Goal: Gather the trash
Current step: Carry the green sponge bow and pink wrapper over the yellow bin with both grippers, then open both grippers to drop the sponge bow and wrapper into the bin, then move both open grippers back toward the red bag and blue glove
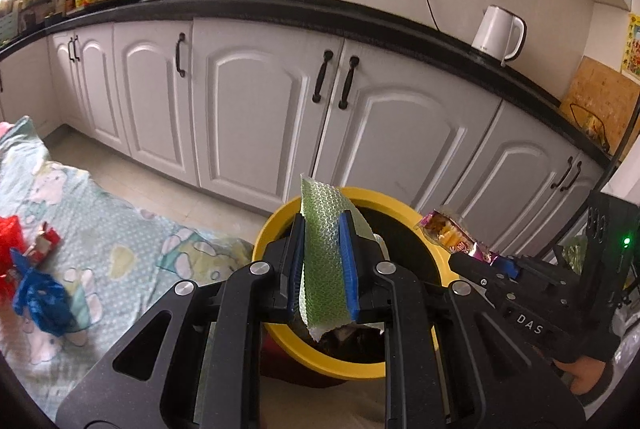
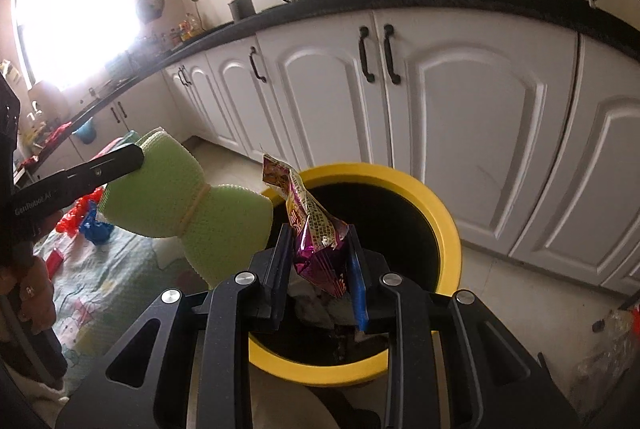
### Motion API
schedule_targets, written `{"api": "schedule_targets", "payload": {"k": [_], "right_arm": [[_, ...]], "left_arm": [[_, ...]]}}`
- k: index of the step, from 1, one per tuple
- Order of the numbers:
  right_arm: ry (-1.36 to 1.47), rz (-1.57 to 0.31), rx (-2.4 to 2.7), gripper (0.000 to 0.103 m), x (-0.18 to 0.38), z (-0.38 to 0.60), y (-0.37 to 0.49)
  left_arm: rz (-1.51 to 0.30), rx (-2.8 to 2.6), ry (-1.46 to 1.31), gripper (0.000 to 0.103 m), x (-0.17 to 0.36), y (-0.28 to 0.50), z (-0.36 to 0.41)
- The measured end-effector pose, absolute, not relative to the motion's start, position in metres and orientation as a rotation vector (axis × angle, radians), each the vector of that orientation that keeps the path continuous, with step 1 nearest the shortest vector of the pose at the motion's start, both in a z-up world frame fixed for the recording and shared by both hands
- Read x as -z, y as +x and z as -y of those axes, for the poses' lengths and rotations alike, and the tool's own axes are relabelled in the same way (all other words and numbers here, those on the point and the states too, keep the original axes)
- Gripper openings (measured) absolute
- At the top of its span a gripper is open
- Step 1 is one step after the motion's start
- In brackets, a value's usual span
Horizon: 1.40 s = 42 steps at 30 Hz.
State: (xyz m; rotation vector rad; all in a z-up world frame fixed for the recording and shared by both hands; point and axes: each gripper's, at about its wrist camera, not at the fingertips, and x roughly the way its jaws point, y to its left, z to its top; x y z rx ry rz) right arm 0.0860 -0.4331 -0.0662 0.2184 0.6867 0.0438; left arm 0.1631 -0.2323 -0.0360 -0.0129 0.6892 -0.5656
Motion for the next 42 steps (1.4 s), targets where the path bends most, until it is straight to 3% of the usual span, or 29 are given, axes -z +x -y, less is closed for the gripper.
{"api": "schedule_targets", "payload": {"k": [13,15,21,24,27,34,42], "right_arm": [[0.239,-0.733,-0.043,0.028,0.084,0.434,0.094],[0.246,-0.738,-0.028,0.038,0.087,0.436,0.095],[0.257,-0.726,-0.013,0.043,0.085,0.439,0.093],[0.259,-0.709,-0.001,0.051,0.082,0.440,0.091],[0.273,-0.690,0.000,0.055,0.078,0.442,0.089],[0.282,-0.640,-0.014,0.065,0.064,0.435,0.082],[0.244,-0.594,-0.055,0.067,0.041,0.413,0.078]], "left_arm": [[-0.752,0.573,0.006,0.018,0.063,0.177,0.244],[-0.752,0.563,0.002,0.026,0.062,0.178,0.243],[-0.747,0.536,-0.015,0.050,0.058,0.177,0.234],[-0.737,0.509,-0.013,0.067,0.053,0.173,0.226],[-0.731,0.485,-0.020,0.092,0.048,0.170,0.217],[-0.667,0.437,-0.023,0.092,0.029,0.158,0.192],[-0.617,0.395,-0.055,0.092,0.013,0.146,0.160]]}}
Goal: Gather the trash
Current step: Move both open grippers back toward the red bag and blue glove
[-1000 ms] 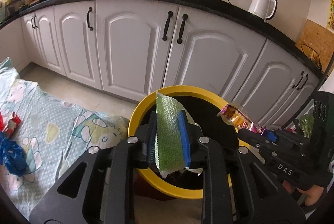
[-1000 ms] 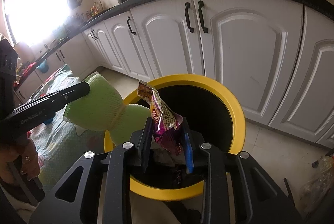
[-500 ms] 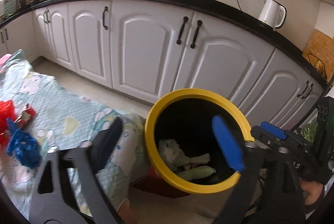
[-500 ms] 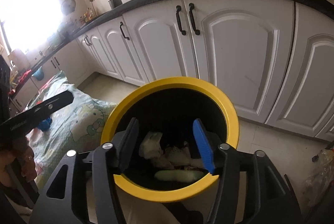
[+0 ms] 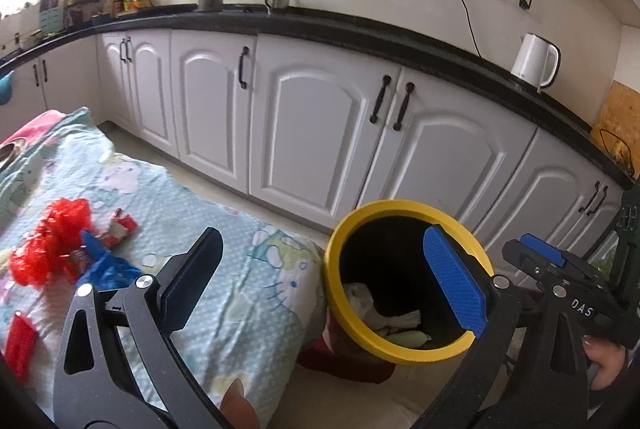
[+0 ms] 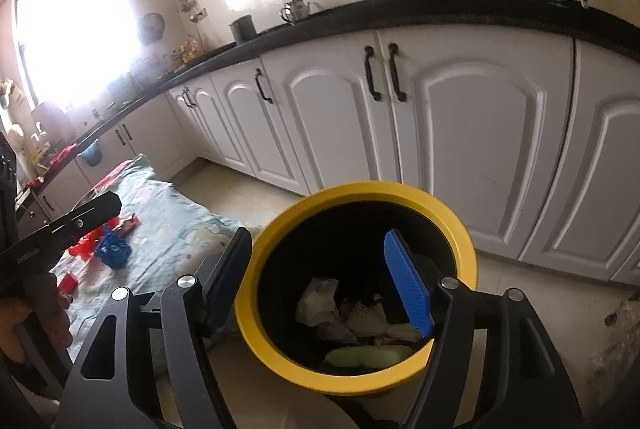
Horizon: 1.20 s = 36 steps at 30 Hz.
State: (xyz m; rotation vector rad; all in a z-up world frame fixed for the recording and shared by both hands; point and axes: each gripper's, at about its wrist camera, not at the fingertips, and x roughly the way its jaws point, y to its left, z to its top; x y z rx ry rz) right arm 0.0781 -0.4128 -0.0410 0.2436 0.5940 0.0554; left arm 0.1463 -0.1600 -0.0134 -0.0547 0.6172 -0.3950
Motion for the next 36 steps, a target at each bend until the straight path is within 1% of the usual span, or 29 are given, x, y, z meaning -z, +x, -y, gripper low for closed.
{"api": "schedule_targets", "payload": {"k": [16,23,36], "right_arm": [[0.158,-0.537,-0.173,0.070,0.010,0.350,0.076],[0.125,-0.522,-0.242,0.075,0.002,0.319,0.079],[0.088,-0.542,-0.360,0.078,0.001,0.260,0.089]], "left_arm": [[-0.504,0.260,-0.065,0.092,-0.010,0.123,0.096],[-0.486,0.203,-0.089,0.092,-0.013,0.119,0.065],[-0.470,0.097,-0.110,0.092,-0.018,0.114,0.020]]}}
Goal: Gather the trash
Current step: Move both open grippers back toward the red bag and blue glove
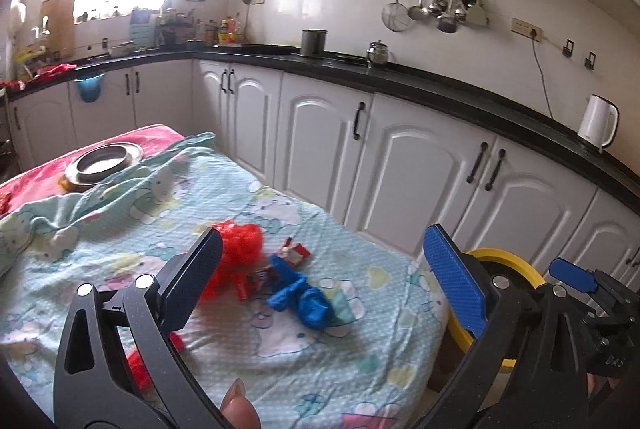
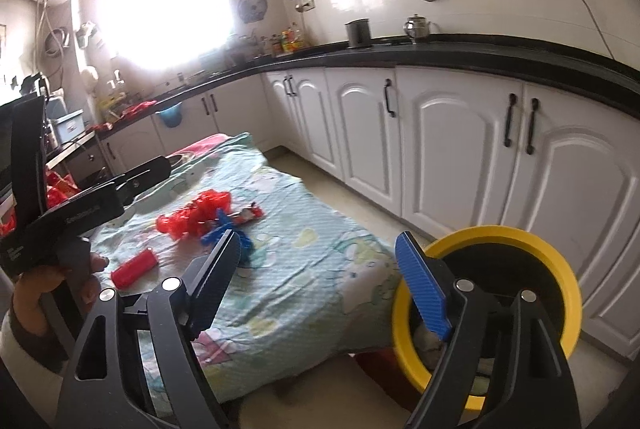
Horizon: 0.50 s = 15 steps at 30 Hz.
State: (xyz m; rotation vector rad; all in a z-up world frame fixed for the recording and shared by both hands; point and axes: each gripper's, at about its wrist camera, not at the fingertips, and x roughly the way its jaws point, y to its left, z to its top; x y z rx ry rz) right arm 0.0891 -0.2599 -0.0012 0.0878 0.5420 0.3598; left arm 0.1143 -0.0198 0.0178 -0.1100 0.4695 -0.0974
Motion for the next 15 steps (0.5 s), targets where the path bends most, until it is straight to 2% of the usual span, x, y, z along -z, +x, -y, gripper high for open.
{"api": "schedule_targets", "payload": {"k": [15], "right_arm": [[0.064,-0.598,-0.451,0.078,0.016,0.209,0.116]], "left_arm": [[-0.506,-0.036,-0.146,0.092,-0.005,0.127,-0.040]]}}
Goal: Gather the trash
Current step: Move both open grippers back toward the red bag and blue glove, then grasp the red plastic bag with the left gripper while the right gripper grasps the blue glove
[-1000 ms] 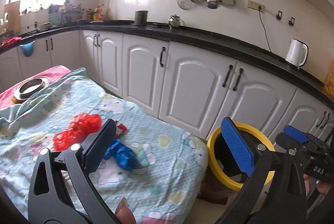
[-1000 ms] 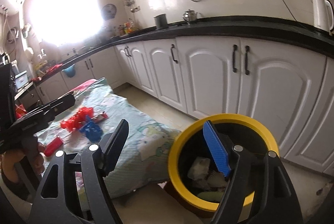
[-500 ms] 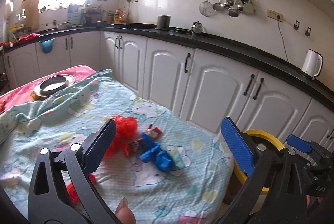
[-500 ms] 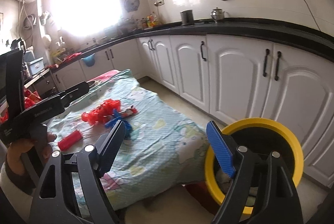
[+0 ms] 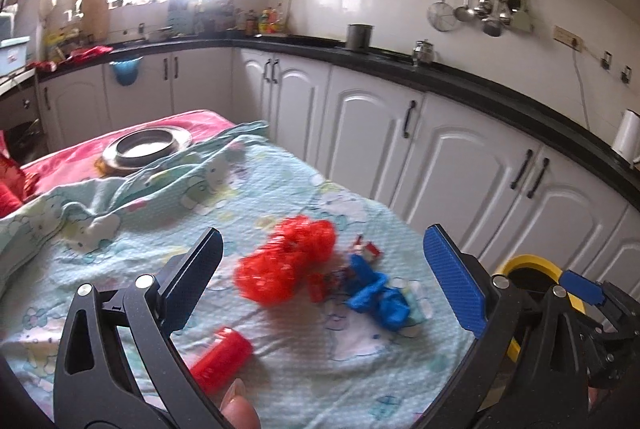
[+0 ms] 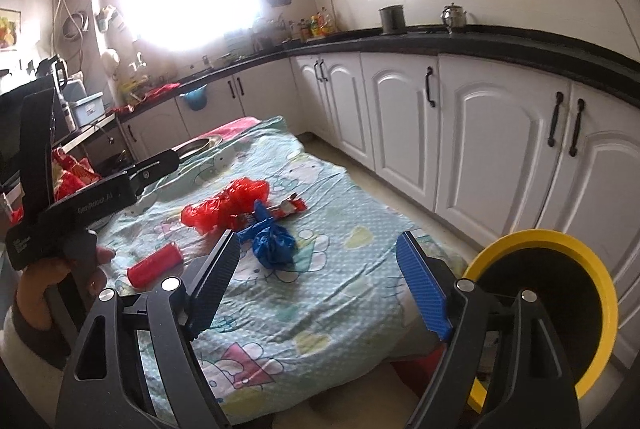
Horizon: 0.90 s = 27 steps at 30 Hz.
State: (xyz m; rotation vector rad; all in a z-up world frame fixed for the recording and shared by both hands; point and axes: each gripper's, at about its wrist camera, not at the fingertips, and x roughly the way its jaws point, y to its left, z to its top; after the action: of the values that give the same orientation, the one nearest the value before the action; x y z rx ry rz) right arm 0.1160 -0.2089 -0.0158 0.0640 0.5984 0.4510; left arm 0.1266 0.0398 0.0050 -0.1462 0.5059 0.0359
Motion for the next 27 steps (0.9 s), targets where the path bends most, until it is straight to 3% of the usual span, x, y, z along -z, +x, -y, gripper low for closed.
{"api": "schedule_targets", "payload": {"k": [15,22,27], "right_arm": [[0.007,-0.742,-0.564,0.078,0.058,0.147,0.167],[-0.034,-0.811,-0.582,0.076,0.080,0.119,0.192],[-0.034,-0.862,-0.605,0.058,0.091,0.108,0.205]], "left_arm": [[-0.725,-0.021,-0.245,0.091,0.037,0.182,-0.095],[-0.817,0.005,-0.245,0.069,0.059,0.202,-0.094],[-0.845,0.013,-0.258,0.051,0.068,0.208,-0.097]]}}
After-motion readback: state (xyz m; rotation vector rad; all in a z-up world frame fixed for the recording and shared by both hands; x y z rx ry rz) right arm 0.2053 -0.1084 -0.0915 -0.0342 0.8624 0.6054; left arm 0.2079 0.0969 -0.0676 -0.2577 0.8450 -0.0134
